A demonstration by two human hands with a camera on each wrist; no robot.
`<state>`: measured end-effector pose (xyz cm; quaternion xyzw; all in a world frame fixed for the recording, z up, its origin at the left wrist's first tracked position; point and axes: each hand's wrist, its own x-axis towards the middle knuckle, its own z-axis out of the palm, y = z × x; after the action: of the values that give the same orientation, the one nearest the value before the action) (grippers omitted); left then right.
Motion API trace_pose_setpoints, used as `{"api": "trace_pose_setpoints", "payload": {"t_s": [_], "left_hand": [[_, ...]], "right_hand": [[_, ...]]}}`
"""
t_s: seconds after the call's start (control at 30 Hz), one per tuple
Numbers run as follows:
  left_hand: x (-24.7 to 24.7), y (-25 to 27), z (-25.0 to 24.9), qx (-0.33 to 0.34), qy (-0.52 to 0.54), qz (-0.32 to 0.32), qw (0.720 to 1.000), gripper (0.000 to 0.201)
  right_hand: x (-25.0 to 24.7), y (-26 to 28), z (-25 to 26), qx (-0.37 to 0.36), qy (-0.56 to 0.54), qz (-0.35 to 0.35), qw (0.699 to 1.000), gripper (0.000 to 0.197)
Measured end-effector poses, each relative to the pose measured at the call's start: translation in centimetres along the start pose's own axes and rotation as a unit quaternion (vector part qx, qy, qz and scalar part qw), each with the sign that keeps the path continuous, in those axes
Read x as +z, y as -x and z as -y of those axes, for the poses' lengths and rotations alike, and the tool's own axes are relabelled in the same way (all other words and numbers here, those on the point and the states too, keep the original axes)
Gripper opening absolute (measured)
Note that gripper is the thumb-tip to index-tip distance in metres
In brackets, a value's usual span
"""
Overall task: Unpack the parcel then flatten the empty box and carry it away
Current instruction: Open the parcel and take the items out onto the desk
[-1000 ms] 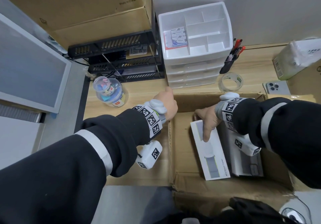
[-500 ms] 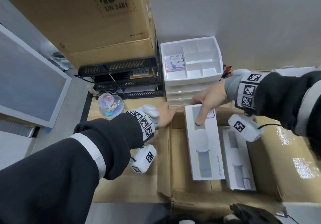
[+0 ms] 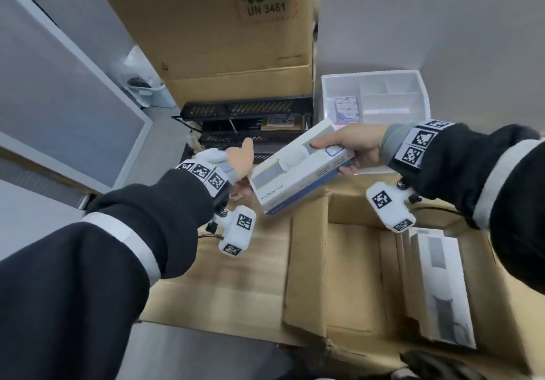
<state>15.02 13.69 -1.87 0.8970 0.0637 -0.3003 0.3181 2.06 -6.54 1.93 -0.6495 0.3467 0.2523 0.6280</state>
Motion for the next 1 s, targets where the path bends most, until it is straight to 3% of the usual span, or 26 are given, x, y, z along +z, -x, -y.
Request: {"api": "trace_pose_setpoints", "payload": {"t_s": [0.17, 0.3, 0.4, 0.53, 0.63, 0.77, 1.0], "left_hand": [[-1.0, -1.6, 2.1, 0.020, 0.024, -0.021, 0.999, 0.054], [-0.5, -4.3, 3.6, 0.025, -0.063, 0.045, 0.997, 0.070], [-0.1, -4.2, 3.7, 0.032, -0.104, 0.052, 0.993, 0.054], [1.3, -5.8, 4.6, 0.058, -0.129, 0.085, 0.986, 0.052], [2.5, -7.0, 5.7, 0.057, -0.119, 0.125, 0.983, 0.054], [3.9, -8.4, 7.0, 0.052, -0.147, 0.145, 0.977, 0.049], [5.6, -9.6, 7.7, 0.092, -0.182, 0.124, 0.971, 0.052]], "right_hand": [[3.7, -3.3, 0.2, 0.018, -0.089, -0.047, 0.995, 0.029], [5.8, -5.9, 0.0, 0.026, -0.110, -0.064, 0.992, 0.029], [6.7, -7.4, -0.8, 0.047, -0.133, -0.077, 0.987, 0.033], [7.7, -10.0, -1.7, 0.072, -0.160, -0.151, 0.973, 0.044], [8.6, -12.3, -2.5, 0.084, -0.158, -0.199, 0.963, 0.067], [9.5, -14.1, -3.0, 0.067, -0.180, -0.262, 0.946, 0.040], [9.7, -16.5, -2.9, 0.069, -0.190, -0.290, 0.935, 0.050]]}}
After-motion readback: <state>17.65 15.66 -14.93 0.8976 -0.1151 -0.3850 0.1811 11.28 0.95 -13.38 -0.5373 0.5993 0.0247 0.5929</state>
